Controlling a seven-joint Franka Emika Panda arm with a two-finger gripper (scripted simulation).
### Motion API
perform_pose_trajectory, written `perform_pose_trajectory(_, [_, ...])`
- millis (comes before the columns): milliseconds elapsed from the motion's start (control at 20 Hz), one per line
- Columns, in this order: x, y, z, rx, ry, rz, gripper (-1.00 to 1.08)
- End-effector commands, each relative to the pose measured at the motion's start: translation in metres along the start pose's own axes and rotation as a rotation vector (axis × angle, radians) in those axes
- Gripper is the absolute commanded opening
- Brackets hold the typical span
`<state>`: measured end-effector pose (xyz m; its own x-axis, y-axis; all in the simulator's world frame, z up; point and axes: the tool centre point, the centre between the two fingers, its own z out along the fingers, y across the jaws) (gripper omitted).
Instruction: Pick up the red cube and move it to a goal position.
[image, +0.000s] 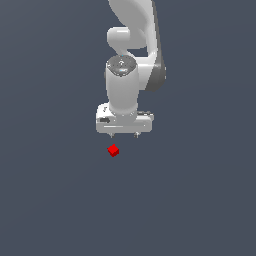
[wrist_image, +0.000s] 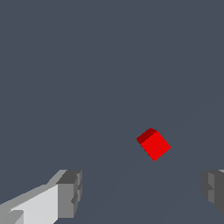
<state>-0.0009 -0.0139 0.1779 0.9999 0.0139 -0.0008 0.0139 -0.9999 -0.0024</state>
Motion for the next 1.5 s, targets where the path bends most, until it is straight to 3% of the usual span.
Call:
perform_pose_trajectory(0, [-0.002,0.002,0.006,0.0,0.0,-0.024,1.0])
perform_pose_trajectory(1450, [-0.018,0.054,0.143,-0.001,0.001,-0.611,1.0])
